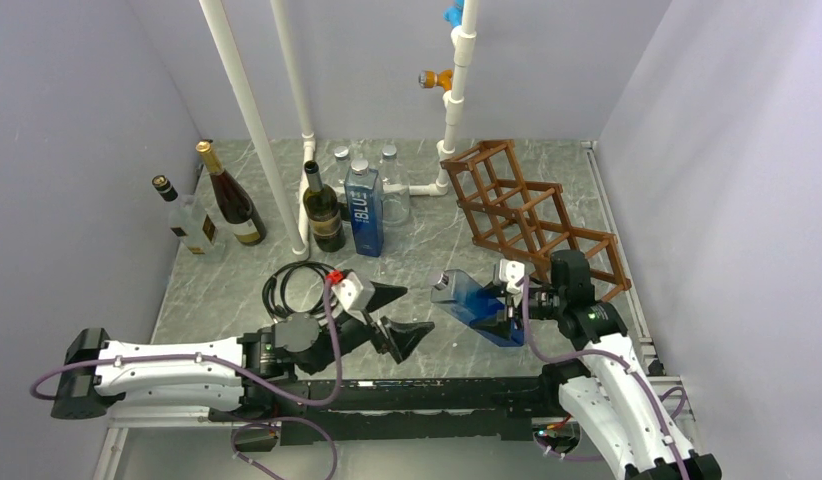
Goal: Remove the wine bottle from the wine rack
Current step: Pick up the wine bottle from the wine rack, then place the wine bottle at the center of the board.
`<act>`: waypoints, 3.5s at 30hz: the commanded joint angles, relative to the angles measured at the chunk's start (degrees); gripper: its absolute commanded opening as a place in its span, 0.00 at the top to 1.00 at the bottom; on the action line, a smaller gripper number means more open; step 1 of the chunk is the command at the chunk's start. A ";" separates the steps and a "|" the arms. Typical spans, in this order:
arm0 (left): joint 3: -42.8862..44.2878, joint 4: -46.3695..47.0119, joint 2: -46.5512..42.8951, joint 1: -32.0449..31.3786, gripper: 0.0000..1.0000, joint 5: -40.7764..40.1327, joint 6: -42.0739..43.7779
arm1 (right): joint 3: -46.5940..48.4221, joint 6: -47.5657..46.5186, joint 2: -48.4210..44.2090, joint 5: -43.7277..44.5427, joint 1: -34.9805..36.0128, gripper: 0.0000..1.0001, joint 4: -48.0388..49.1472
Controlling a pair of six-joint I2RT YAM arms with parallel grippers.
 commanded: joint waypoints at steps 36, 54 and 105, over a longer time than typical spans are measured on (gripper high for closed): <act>17.02 13.86 33.70 4.64 0.08 -12.95 -28.90 | -5.44 23.52 -5.08 -3.05 -1.27 0.79 24.68; 31.46 -11.93 43.21 5.42 0.52 -15.68 -38.17 | -6.22 24.79 -5.59 -2.78 -1.70 0.77 25.68; 15.43 -12.79 9.26 34.73 1.00 11.22 12.43 | 14.10 23.83 -5.06 2.85 -8.70 0.00 1.96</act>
